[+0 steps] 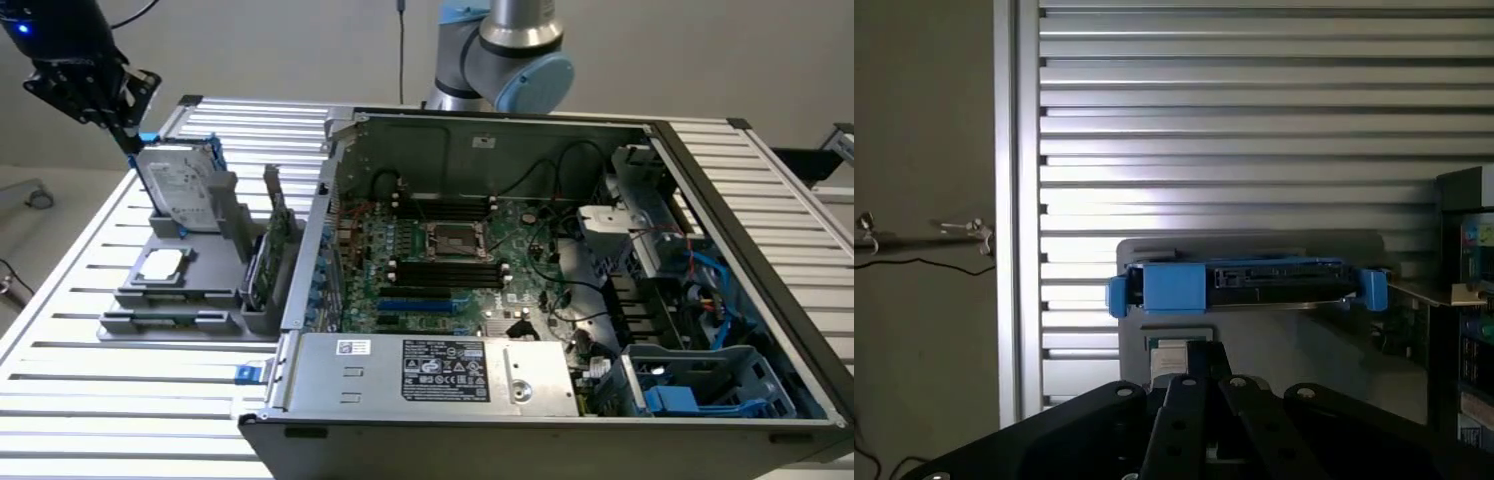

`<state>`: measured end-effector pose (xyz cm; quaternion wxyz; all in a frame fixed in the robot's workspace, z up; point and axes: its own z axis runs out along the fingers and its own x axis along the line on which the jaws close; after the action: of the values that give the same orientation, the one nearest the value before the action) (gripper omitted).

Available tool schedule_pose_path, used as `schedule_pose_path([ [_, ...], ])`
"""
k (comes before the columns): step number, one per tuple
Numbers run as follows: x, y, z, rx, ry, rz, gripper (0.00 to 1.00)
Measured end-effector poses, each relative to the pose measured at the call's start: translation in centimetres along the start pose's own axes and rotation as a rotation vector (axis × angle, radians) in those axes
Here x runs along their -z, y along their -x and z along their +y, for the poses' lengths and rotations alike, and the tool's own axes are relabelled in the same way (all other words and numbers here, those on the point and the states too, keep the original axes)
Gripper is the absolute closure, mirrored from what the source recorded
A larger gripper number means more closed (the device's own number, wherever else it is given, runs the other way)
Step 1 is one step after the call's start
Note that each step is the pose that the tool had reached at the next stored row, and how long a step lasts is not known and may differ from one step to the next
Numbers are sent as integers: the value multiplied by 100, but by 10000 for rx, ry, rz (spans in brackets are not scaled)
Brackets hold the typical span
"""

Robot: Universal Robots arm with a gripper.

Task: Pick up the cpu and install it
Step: 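Reach for the cpu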

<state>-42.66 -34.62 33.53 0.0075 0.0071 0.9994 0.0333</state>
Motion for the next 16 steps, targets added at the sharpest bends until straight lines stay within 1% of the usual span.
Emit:
schedule_pose_path([
  [2,-3,-49,-46,-2,26,0,89],
  [4,-3,-69,-81,4,68,3,89],
  [5,-9,-70,-93,15,76,23,89],
  [7,-21,-70,-105,87,77,87,89],
  [9,-23,-70,-108,239,76,124,89],
  [14,-29,-70,-111,877,78,181,89],
  [16,-29,-69,-132,960,80,185,89],
])
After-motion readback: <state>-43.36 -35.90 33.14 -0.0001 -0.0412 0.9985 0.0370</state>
